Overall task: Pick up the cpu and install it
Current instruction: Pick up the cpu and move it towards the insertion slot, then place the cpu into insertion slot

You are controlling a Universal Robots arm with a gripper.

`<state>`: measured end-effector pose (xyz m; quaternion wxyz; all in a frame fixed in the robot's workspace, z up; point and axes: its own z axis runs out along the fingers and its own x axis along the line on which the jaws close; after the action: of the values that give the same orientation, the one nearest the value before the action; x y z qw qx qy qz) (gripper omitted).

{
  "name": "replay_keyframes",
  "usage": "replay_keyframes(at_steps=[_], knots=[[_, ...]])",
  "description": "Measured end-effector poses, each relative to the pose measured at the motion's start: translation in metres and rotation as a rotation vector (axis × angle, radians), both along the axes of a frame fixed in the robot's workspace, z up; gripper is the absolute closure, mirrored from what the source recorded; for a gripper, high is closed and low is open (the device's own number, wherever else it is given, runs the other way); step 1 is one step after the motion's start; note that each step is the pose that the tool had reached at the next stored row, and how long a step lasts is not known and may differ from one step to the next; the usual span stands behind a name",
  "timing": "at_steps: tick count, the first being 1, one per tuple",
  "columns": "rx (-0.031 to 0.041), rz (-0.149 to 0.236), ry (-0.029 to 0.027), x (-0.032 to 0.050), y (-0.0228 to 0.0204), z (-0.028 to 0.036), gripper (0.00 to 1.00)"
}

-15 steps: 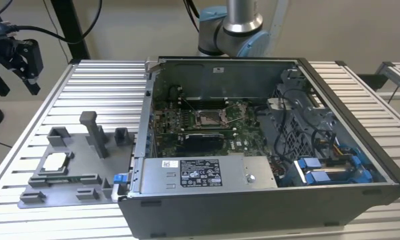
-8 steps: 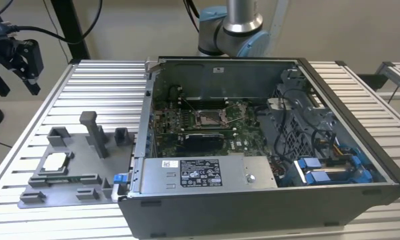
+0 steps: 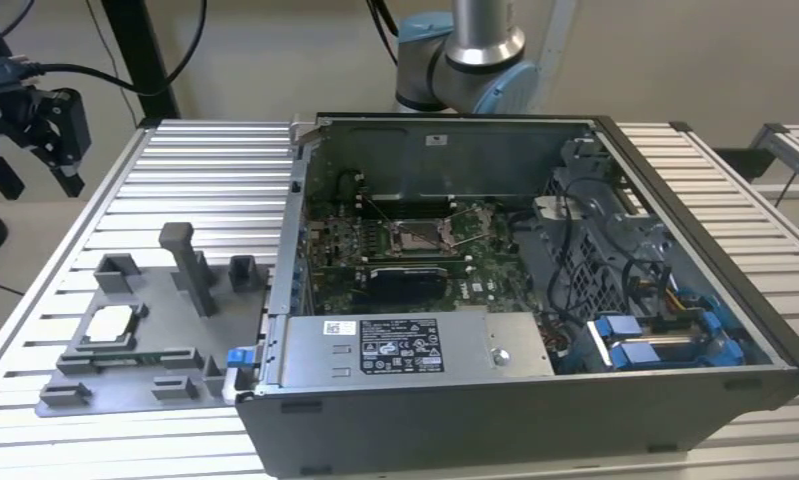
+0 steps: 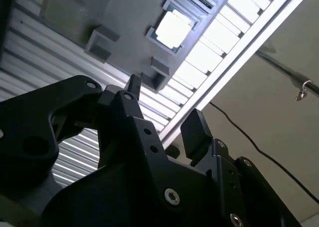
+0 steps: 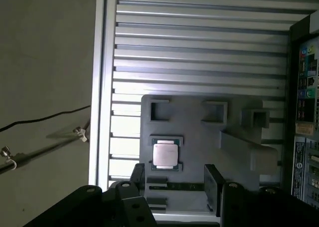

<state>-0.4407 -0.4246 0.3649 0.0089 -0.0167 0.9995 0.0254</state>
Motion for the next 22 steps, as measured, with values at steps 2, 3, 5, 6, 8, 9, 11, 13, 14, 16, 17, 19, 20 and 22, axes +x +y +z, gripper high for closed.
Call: replay_keyframes(at_steps=[2,3,5,6,8,9,11,13,14,16,17,19,20,22], knots=[[0.0,0.0,0.0,0.0,0.0,-0.003,0.0],[0.0,0.0,0.0001,0.0,0.0,-0.0045,0.0],[0.0,0.0,0.0,0.0,0.0,-0.0071,0.0],[0.0,0.001,0.0,0.0,0.0,-0.0081,0.0],[0.0,0.003,0.0,0.0,0.0,-0.0102,0.0],[-0.0001,0.005,0.0001,0.0,0.0,-0.0111,0.0],[0.0,0.009,-0.0001,0.0,0.0,-0.0128,0.0],[0.0001,0.013,-0.0002,0.0,0.0,-0.0149,0.0],[0.0,0.014,-0.0001,-0.0001,0.0,-0.0162,0.0],[-0.0001,0.018,0.0,0.0,0.0,-0.0189,0.0],[0.0,0.019,-0.0001,0.0,0.0,-0.0203,0.0],[0.0,0.023,-0.0002,0.0,0.0,-0.0231,0.0],[0.0,0.025,-0.0002,0.0,0.0,-0.0243,0.0],[0.0,0.029,-0.0001,-0.0001,0.0,-0.0263,0.0]])
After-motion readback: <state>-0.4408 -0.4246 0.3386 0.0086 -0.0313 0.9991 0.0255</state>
